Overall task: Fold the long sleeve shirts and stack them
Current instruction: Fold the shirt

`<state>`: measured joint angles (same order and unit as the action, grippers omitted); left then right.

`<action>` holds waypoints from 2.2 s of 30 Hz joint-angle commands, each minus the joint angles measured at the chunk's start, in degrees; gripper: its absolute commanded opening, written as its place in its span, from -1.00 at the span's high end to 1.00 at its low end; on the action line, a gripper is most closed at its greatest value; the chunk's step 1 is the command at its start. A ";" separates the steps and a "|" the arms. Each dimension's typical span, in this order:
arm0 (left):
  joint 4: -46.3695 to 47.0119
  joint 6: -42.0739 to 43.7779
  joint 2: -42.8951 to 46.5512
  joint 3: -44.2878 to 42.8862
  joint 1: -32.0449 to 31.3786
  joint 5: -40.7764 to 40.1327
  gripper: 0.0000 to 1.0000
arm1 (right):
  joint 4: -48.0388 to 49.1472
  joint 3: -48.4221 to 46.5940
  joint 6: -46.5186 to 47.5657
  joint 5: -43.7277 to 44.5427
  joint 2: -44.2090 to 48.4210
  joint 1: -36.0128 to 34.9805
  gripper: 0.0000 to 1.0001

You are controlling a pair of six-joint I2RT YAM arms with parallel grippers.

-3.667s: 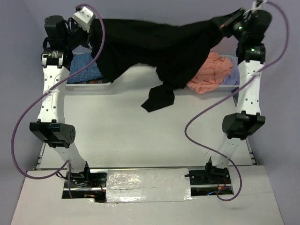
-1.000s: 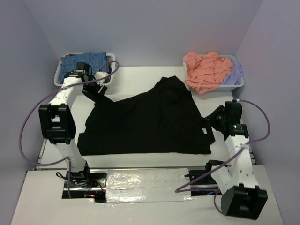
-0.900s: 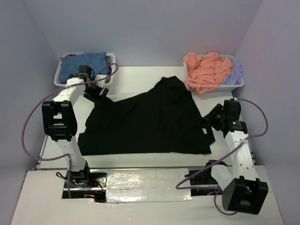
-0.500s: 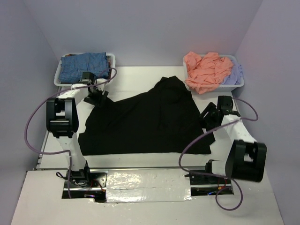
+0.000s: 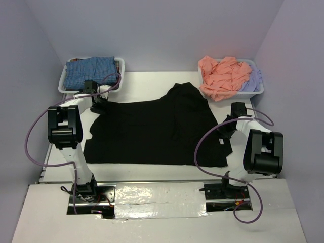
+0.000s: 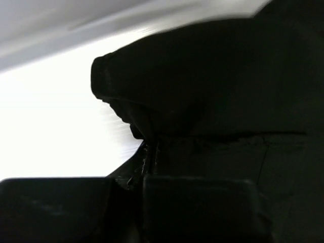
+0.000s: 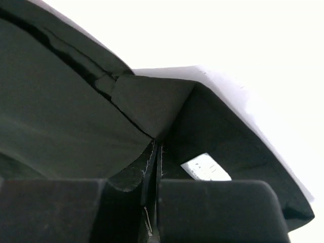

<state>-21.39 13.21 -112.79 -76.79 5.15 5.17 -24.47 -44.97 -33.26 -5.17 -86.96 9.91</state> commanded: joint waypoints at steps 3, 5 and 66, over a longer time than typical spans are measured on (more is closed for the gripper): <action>-0.33 0.93 1.69 0.07 3.55 -3.76 1.00 | 2.67 2.25 -4.27 3.06 2.14 0.99 1.00; -0.15 1.29 1.87 -0.89 3.47 -3.76 0.96 | 3.55 2.96 -4.97 2.27 2.84 1.16 1.00; -2.78 4.71 4.42 0.94 -15.34 -12.11 1.00 | -5.86 9.29 4.69 1.48 29.30 -1.39 0.19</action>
<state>-23.99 17.72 -111.63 -76.49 -10.17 -6.07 -31.33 -35.07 -29.02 -4.10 -58.00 8.86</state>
